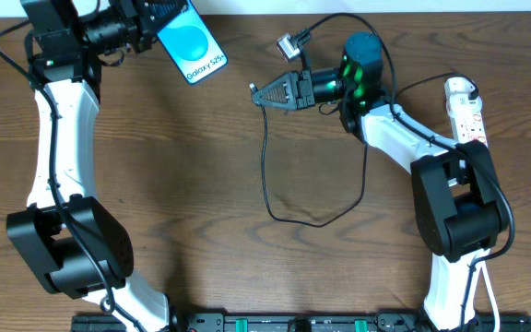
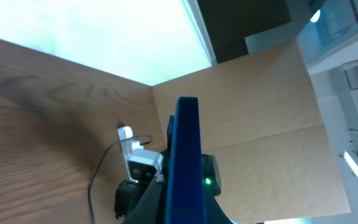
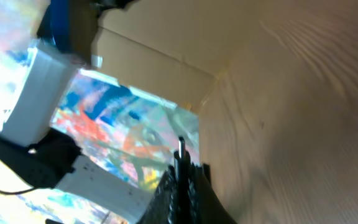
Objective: Plug charger to phone and switch on socket
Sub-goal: 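Lift the plug toward the phone's bottom with the right gripper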
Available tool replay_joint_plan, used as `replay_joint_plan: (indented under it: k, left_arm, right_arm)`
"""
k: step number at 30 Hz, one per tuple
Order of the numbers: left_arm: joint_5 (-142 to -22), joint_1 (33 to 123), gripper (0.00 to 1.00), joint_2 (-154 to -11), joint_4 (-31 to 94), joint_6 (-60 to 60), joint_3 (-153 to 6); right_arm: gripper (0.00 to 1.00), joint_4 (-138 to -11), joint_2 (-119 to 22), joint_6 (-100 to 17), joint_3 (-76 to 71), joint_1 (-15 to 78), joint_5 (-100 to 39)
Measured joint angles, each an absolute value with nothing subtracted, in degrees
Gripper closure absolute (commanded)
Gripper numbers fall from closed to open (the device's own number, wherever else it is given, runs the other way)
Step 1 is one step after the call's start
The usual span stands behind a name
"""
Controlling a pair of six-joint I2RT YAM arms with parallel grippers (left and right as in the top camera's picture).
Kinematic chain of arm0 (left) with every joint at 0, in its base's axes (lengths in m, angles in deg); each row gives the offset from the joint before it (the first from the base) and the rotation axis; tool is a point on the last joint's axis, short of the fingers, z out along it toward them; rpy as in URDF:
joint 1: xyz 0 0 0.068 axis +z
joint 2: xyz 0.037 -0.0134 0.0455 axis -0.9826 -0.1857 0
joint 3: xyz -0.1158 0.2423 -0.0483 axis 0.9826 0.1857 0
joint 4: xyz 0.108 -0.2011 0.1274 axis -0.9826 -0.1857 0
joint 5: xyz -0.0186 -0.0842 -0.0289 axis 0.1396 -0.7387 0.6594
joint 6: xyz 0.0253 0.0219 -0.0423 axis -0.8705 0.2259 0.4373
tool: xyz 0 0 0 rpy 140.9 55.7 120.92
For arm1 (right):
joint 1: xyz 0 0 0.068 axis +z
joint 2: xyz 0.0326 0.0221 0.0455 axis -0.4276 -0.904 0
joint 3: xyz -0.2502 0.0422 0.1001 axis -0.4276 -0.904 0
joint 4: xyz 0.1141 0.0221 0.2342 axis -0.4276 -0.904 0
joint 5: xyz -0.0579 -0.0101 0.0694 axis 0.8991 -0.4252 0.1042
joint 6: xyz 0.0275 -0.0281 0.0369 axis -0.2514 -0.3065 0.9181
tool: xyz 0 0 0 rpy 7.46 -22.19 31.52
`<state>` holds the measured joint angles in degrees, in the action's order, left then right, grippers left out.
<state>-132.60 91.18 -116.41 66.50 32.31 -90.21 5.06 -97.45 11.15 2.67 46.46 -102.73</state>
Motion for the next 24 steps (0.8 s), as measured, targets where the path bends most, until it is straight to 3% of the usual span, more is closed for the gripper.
replay_joint_plan:
  k: [10,24]
  left_arm:
    - [-132.8,91.2,0.93,-116.4,68.7,35.9,-90.2]
    - [-134.1,88.8,0.93,-116.4,73.3,32.6,-90.2]
  right_arm:
    - [0.99,32.1,-97.5,30.2,2.7,49.7,-103.4]
    - [0.99,38.4,-97.5,35.3,2.7,51.6,-102.7]
